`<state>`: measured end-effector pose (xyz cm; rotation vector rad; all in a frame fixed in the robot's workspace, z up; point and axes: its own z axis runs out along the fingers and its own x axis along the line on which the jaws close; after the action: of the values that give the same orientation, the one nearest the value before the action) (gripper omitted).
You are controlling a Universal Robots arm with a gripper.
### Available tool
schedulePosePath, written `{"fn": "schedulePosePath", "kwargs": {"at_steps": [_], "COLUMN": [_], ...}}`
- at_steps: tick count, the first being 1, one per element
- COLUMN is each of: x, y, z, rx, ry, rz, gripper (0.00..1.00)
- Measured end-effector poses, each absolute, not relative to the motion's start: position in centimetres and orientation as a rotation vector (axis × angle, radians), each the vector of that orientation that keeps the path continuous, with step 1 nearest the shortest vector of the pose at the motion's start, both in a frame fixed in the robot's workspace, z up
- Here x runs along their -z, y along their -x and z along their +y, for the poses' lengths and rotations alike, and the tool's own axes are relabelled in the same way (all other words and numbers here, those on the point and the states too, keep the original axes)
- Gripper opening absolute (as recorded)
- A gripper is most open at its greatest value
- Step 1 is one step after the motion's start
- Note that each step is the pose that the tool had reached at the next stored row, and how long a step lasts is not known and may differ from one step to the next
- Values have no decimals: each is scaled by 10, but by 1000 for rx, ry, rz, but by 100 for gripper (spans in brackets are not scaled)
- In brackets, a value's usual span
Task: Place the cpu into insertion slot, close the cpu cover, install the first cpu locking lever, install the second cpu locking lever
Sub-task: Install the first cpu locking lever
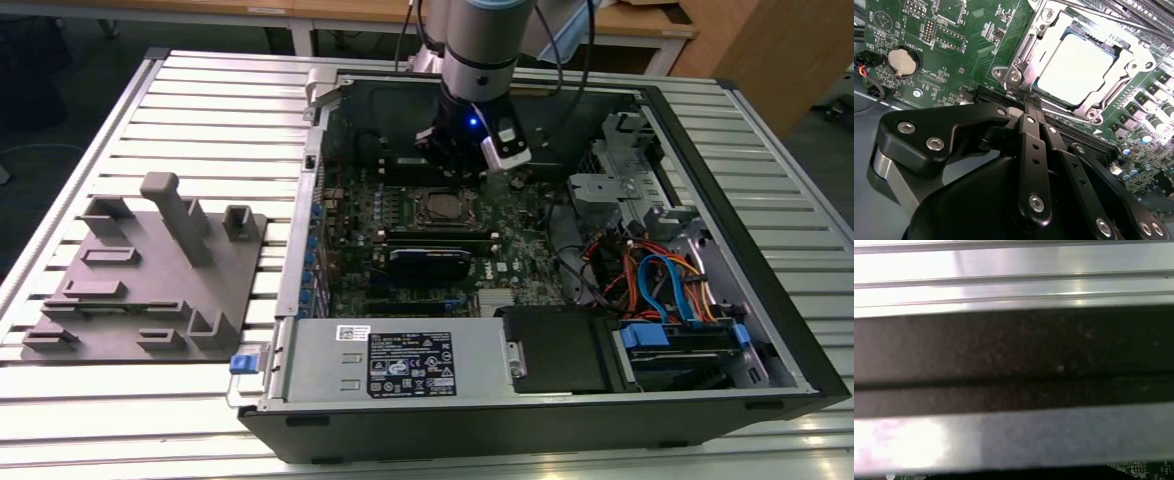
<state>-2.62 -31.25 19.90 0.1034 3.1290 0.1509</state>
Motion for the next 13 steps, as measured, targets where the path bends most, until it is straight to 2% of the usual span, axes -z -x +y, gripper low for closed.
{"fn": "schedulePosePath", "kwargs": {"at_steps": [13], "x": [-200], "y": [26], "z": [-313], "rx": [-147], "ry": [-103], "rz": [3129], "gripper": [11]}}
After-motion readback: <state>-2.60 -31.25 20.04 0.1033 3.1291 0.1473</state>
